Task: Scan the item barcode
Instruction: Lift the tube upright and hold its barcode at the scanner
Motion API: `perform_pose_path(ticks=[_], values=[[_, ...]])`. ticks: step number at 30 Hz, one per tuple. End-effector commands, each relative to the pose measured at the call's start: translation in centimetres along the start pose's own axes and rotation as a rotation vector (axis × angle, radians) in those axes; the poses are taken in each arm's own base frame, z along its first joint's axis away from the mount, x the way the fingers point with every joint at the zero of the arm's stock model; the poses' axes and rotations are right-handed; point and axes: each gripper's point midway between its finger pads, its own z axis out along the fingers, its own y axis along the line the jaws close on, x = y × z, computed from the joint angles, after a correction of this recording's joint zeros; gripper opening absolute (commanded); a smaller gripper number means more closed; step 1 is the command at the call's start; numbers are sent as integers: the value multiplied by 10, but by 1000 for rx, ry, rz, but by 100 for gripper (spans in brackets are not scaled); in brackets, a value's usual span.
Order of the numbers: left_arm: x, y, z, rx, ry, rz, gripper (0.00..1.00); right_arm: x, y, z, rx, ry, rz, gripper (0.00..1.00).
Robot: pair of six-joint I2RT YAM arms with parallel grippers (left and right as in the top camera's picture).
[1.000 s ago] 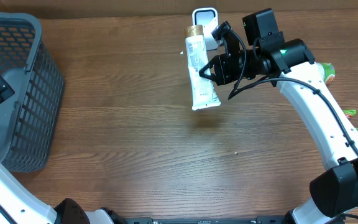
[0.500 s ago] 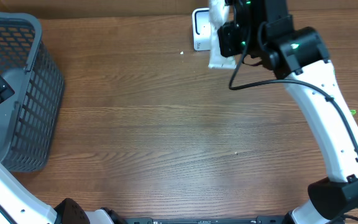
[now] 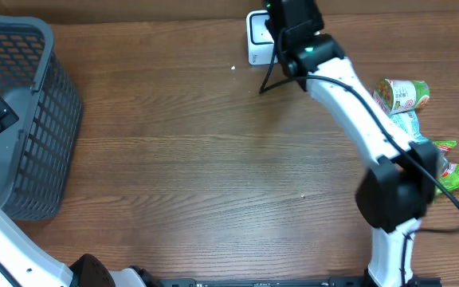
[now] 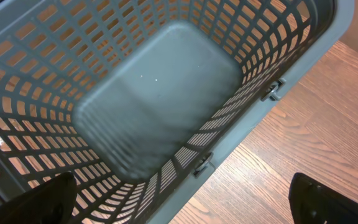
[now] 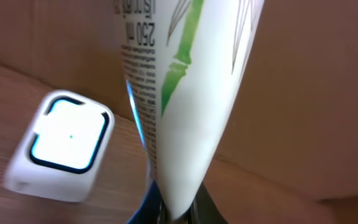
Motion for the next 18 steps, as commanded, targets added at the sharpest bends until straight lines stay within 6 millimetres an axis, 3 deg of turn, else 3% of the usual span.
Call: perform_pose_path(ticks=[1,7,11,18], values=[[-3,-1,-6,6,-22,-7,100,-14,-13,7,93,-35,-204,4],[-3,-1,-6,6,-22,-7,100,-1,12,46,80,-51,-390,4],[-3,-1,-6,6,-22,-7,100,8,18,63,74,-55,-380,4],[-3,-1,-6,6,-22,-7,100,21,20,75,47,-42,-383,4]])
